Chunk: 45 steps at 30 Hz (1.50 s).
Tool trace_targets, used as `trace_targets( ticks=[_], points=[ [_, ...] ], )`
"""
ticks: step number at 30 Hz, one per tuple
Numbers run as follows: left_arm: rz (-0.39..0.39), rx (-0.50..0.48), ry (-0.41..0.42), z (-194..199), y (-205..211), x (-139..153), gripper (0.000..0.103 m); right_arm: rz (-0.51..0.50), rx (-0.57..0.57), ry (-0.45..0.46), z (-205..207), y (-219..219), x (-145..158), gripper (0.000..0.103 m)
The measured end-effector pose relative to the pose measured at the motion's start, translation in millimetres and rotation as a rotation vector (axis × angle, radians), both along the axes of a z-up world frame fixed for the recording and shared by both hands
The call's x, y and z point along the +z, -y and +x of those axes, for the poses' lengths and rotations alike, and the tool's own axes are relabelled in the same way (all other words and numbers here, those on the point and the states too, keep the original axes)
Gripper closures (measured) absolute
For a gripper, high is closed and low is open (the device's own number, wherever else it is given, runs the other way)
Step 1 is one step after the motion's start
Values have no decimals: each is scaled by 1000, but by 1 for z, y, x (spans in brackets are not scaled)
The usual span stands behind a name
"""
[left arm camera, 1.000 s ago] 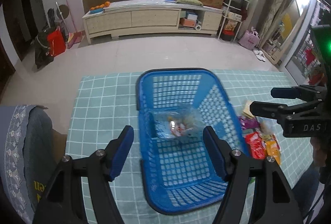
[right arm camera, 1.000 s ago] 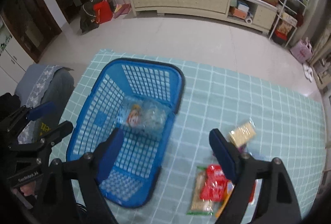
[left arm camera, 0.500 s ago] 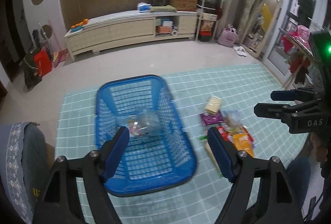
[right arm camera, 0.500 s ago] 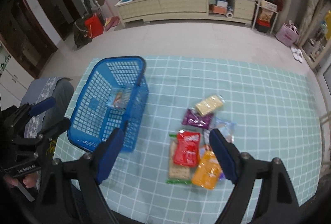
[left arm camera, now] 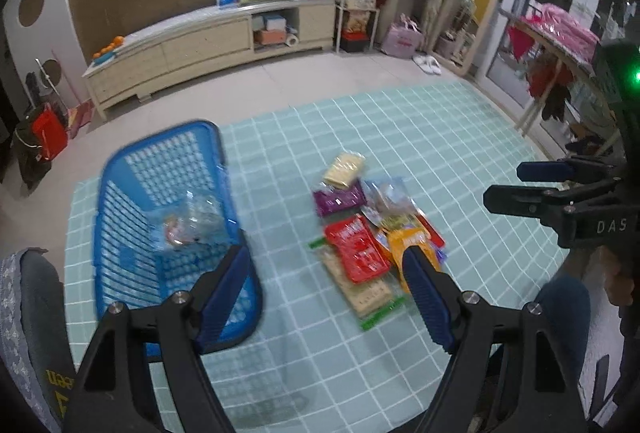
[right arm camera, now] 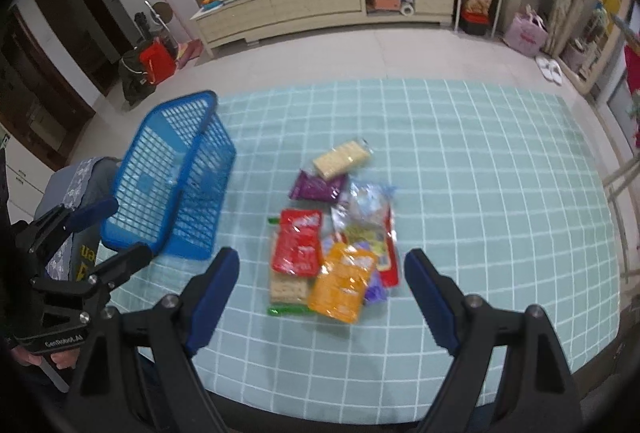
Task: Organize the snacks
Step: 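Lower the left tool onto the orange snack packet and grasp it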
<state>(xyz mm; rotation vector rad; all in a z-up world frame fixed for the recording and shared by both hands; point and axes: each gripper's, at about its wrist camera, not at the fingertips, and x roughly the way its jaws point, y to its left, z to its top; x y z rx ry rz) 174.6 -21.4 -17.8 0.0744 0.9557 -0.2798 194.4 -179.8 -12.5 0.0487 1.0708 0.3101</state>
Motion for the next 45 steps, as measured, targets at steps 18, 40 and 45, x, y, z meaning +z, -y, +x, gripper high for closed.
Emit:
trace_targets(
  ticks=[18, 40, 45],
  points=[
    [-19, -58, -264, 19, 87, -97, 25, 34, -80, -161, -2, 75, -96, 15],
    [37, -17, -441, 72, 139, -157, 25, 101, -140, -275, 26, 129, -143, 15],
    [15, -5, -473, 82, 144, -172, 25, 104, -143, -283, 29, 137, -146, 15]
  ],
)
